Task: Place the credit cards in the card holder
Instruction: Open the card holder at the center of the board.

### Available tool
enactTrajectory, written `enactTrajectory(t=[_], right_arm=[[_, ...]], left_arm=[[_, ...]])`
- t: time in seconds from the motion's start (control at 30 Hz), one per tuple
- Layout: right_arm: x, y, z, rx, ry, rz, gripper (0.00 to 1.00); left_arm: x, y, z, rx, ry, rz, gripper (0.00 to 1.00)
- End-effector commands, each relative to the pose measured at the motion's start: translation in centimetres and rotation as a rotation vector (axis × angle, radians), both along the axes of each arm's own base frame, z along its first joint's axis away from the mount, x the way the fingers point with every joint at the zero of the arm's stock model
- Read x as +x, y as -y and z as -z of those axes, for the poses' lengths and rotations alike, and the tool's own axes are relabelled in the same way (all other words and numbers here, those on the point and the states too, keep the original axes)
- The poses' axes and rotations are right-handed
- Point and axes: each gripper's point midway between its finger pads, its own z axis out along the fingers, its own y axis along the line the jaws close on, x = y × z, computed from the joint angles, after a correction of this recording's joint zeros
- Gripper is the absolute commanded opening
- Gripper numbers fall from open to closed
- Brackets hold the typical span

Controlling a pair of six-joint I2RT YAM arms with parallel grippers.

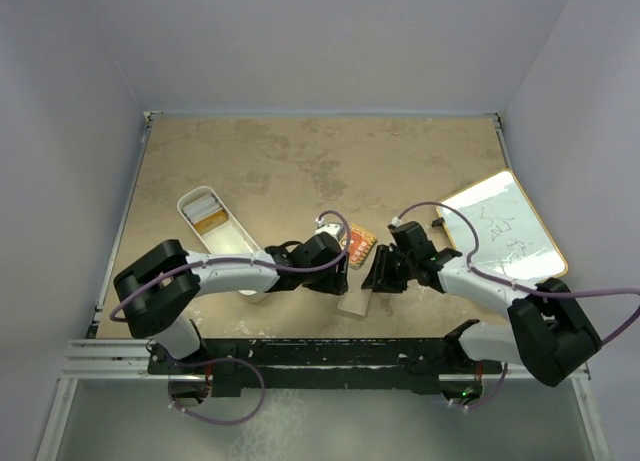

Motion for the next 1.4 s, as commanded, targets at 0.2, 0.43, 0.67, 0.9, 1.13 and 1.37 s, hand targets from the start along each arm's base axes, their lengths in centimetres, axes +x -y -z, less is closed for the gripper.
enactTrajectory(t=[0.2,0.43,0.67,0.9,1.13,1.37], right_arm=[[0.3,1.0,1.9,-0.076,0.028,-0.018,0.35],[0.8,1.5,1.9,-0.118,0.043,-0.028,0.31],[0.3,1.5,-2.8,-0.117,0.082,-0.067,0.44],[-0.2,0.8,-5.9,-0.046,0.127,-0.066,0.59],[0.0,-1.6,-5.8,0.072,0.124,-0.031,0.62],[0.5,-2.1,-4.6,0.069,0.134,-0.06,0.52]], left_arm=[[1.7,0.6,-0.9,0.052,0.092,0.014,0.45],[2.1,0.2,-2.6,0.042,0.12,-0.013,0.0],[1.5,1.0,-7.1,-0.135,0.127,-0.053,0.0],[1.0,1.6,-10.0,-0.289,0.121,-0.092,0.0],[1.1,1.3,-9.6,-0.29,0.118,-0.119,0.0],[1.4,-0.2,-8.0,-0.211,0.121,-0.159,0.0]])
